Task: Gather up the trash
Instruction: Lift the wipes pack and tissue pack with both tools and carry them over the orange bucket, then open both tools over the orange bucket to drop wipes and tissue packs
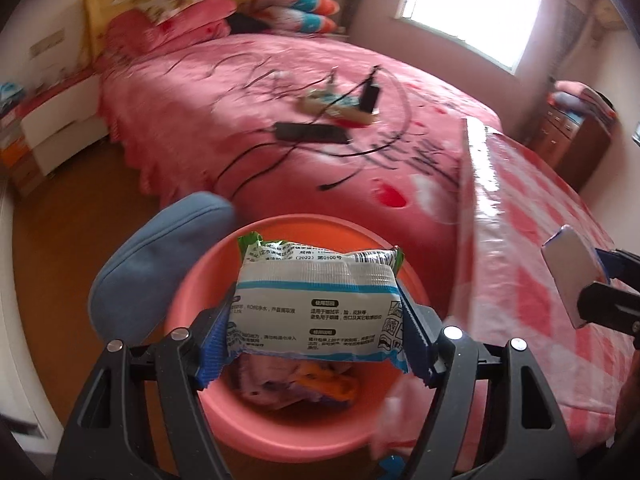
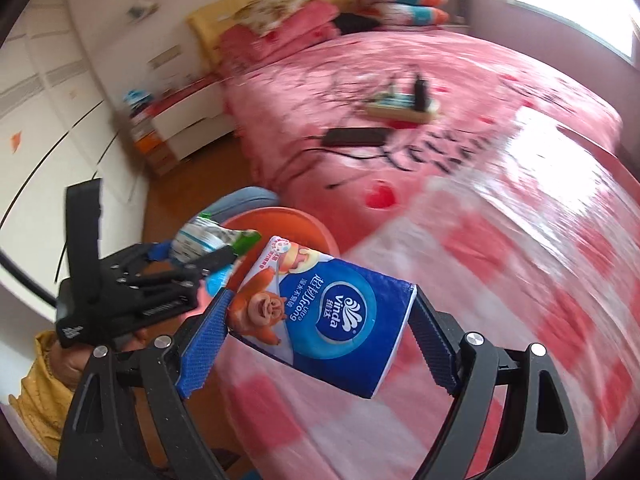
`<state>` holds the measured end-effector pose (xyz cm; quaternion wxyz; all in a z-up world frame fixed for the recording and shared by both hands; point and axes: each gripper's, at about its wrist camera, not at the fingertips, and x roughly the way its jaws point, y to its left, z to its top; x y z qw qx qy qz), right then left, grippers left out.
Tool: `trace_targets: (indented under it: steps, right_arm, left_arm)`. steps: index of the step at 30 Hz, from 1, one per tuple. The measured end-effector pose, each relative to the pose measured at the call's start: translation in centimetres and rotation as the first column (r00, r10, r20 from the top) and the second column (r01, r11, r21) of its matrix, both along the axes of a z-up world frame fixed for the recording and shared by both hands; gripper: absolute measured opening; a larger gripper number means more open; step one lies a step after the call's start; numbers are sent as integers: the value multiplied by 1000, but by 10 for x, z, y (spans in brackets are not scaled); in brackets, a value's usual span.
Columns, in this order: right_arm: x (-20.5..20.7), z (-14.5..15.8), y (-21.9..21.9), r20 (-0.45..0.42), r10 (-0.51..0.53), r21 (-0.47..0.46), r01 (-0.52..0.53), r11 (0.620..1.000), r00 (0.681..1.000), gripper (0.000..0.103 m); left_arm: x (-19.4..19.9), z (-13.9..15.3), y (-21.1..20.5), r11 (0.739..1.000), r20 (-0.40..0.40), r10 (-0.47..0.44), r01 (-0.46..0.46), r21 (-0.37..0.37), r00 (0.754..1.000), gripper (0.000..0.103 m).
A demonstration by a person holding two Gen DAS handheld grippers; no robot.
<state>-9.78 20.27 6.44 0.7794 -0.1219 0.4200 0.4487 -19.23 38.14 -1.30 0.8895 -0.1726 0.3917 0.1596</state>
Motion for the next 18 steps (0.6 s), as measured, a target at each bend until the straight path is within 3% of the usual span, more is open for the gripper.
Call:
trace_targets:
  steps: [5, 8, 12, 18]
  right_arm:
    - [-7, -17, 47, 12, 105, -25, -104, 994, 994, 86]
    - [-4, -30, 63, 44, 93, -62, -90, 994, 995, 88]
    - [9, -34, 53, -30, 48, 4, -48, 999, 998, 94]
    - [17, -28, 27, -32, -27, 31, 28, 999, 999, 94]
  left_arm:
    - [-4, -19, 20, 998, -42, 52, -53, -17, 998, 74]
    - [-2, -30, 28, 996, -80, 80, -83, -29, 994, 77]
    - [-2, -34, 32, 995, -71, 93, -94, -14, 993, 81]
    - [-3, -25, 28, 994, -33, 111, -111, 16, 993, 86]
